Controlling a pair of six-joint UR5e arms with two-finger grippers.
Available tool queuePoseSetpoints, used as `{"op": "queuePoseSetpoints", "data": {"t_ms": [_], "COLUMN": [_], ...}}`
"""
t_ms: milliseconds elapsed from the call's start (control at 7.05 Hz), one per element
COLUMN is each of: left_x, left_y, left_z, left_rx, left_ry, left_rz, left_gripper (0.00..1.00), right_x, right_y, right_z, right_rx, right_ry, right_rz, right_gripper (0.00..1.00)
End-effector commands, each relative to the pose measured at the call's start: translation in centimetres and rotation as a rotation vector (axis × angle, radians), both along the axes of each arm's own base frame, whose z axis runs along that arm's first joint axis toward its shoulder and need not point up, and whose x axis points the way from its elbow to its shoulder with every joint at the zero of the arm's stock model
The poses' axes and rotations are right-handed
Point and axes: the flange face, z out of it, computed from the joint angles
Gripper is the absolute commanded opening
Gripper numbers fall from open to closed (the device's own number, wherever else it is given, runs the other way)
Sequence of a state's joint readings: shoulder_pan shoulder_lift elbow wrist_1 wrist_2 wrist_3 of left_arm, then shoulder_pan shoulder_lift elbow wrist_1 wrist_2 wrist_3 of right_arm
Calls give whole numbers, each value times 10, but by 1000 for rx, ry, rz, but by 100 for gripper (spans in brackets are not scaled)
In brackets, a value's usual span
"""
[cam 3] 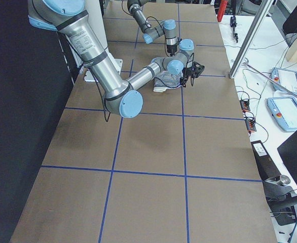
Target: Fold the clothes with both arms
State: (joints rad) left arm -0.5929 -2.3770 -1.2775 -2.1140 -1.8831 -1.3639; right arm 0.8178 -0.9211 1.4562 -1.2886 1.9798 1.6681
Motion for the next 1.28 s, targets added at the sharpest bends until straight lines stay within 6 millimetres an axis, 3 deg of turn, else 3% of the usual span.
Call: {"op": "queuePoseSetpoints", "data": {"t_ms": [0,142,284,426,568,709,993,1135], "left_x": [14,18,7,4,-12,-31,-62,-74], "left_y": [-9,-13,-29,-52,-80,-101,-125,-127], "left_z": [2,3,0,23,43,50,46,44], "left_rx": [23,45,115,139,174,191,193,177], "left_ry": [-28,-35,-11,4,-9,-31,-25,-2], "left_rz": [22,24,-34,-57,-80,-99,-136,-106], "left_gripper": [0,0,0,0,0,0,0,0], "right_x": [1,3,4,8,10,10,15,16], "right_y": [1,3,5,8,10,11,14,16], "right_z": [-2,-2,1,-1,-1,-1,-6,-9], "right_rx": [3,6,4,11,14,15,20,22], "right_ry": [-3,-5,-4,-8,-10,-11,-17,-21], "right_rz": [1,1,1,3,3,3,4,3], "right_gripper": [100,100,100,100,100,100,100,100]}}
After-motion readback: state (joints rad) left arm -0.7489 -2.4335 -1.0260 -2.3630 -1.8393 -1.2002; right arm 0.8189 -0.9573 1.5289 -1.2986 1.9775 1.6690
